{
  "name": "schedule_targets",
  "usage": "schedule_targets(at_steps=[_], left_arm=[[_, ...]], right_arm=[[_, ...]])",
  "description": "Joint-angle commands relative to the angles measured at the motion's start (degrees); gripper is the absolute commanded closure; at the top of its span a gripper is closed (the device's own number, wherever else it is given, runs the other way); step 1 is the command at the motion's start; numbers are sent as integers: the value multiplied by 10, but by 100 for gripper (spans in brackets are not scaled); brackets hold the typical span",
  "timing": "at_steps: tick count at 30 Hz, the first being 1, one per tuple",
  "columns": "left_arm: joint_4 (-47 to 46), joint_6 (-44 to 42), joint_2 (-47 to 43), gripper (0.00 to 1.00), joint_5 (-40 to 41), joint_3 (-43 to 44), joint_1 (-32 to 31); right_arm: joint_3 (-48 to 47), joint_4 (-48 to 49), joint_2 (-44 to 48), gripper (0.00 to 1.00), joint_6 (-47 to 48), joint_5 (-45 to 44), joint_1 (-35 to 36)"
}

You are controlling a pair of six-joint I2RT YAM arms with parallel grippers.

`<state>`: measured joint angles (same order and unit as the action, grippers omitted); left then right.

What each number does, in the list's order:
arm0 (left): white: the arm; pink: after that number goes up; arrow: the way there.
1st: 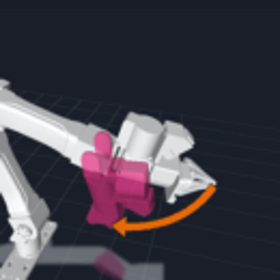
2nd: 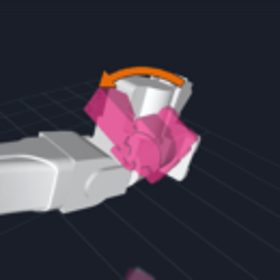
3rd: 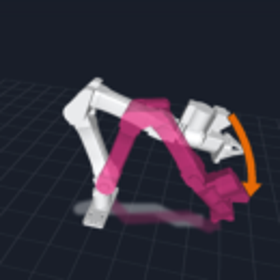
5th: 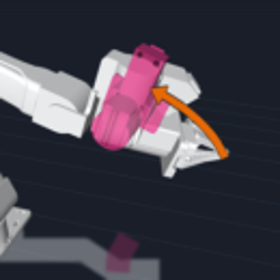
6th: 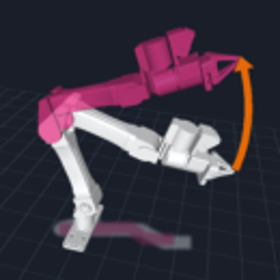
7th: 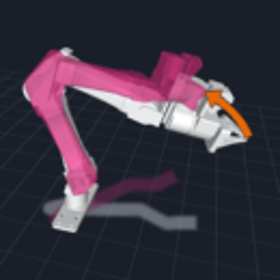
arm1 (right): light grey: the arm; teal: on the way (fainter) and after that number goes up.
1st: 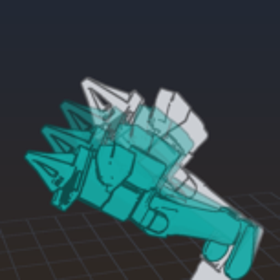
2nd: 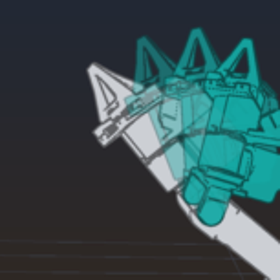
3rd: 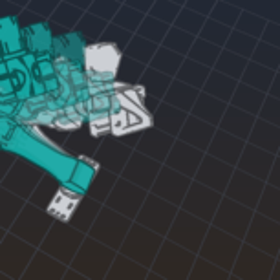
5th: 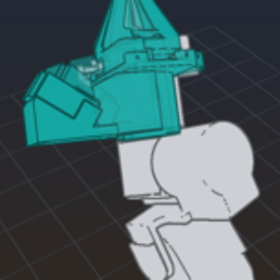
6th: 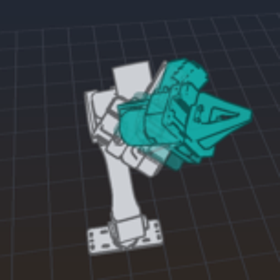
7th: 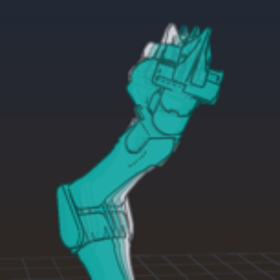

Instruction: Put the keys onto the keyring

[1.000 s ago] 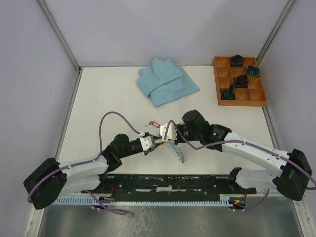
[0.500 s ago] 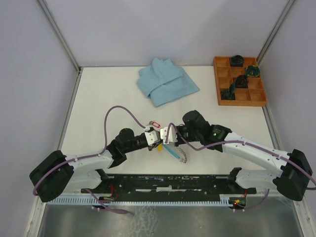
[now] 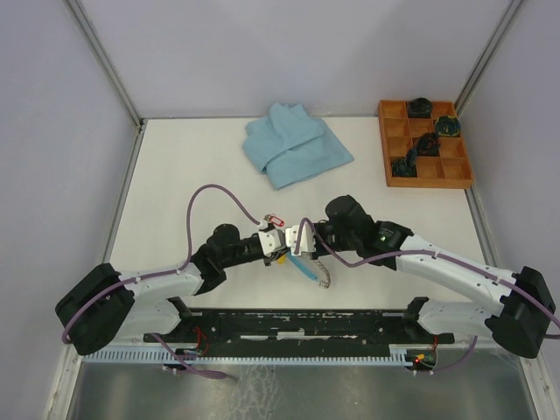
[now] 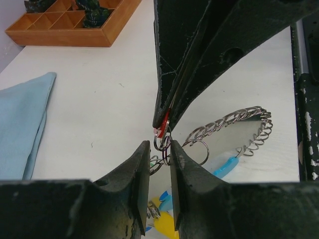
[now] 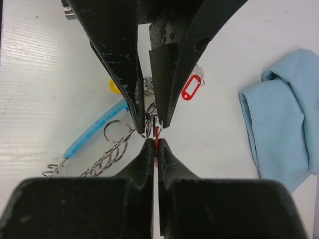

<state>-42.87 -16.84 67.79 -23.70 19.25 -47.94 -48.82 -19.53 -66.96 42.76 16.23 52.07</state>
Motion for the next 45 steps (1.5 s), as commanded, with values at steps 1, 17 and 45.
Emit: schedule_targets(at_steps=[1, 17, 45], left_arm=[[3, 27, 8, 71, -3, 17, 9], [-17, 70, 20, 85, -57, 13, 38], [-51, 37, -35, 97, -62, -13, 25]], right_arm=[[-5, 33, 28, 99, 7, 3, 1], [1, 39, 32, 99, 7, -2, 1], [-55, -110, -34, 99, -93, -108, 1]])
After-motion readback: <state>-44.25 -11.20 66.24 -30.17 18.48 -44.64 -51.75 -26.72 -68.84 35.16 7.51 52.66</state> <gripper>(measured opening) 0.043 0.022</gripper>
